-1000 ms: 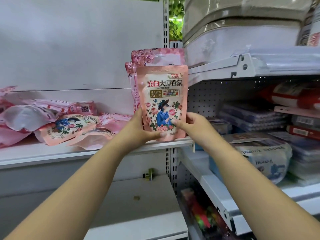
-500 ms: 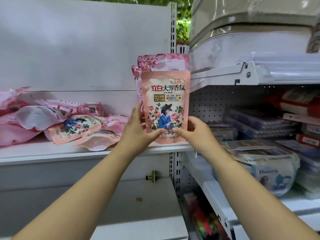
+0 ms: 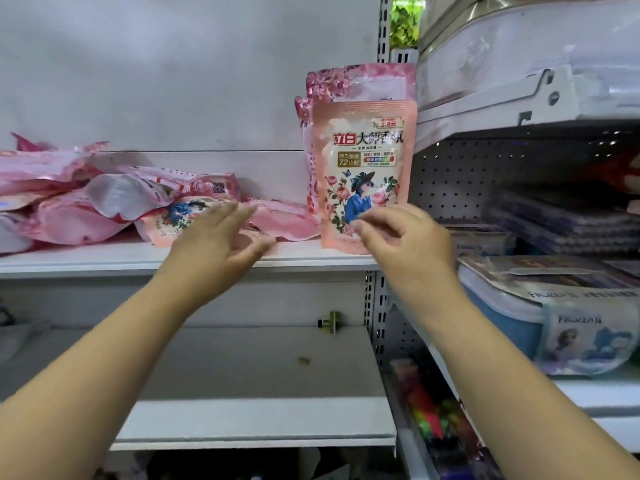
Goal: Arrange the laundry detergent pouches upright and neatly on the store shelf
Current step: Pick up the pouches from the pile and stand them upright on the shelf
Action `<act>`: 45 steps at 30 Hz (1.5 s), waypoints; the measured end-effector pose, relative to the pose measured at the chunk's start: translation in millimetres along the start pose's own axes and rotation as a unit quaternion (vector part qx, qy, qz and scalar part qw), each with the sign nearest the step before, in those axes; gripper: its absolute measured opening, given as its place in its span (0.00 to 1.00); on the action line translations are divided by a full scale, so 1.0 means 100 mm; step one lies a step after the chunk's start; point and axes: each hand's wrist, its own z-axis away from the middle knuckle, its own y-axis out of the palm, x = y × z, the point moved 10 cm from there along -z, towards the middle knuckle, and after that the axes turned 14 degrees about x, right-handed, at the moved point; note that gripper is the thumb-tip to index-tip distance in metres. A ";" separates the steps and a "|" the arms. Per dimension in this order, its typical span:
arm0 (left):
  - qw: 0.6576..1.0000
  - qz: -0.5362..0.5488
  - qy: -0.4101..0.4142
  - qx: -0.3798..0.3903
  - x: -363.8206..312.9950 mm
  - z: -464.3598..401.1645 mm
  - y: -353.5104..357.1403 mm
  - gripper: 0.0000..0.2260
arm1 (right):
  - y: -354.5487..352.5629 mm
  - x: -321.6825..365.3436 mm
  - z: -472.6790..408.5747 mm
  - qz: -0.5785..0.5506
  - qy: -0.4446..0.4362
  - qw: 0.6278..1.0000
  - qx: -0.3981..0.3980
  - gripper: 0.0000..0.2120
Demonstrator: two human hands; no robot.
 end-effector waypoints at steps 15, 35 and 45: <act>0.958 0.032 0.241 -0.150 0.53 0.59 -0.08 0.18 | 1.38 0.46 -0.42 0.082 0.145 0.967 0.195 0.24; 0.881 0.148 0.395 -0.213 0.74 1.34 0.42 0.13 | 2.17 0.45 0.53 -0.586 0.259 0.767 -0.034 0.09; 0.888 0.412 0.202 -0.028 0.96 1.30 0.51 0.30 | 2.34 0.37 0.60 -0.590 0.244 0.768 0.050 0.13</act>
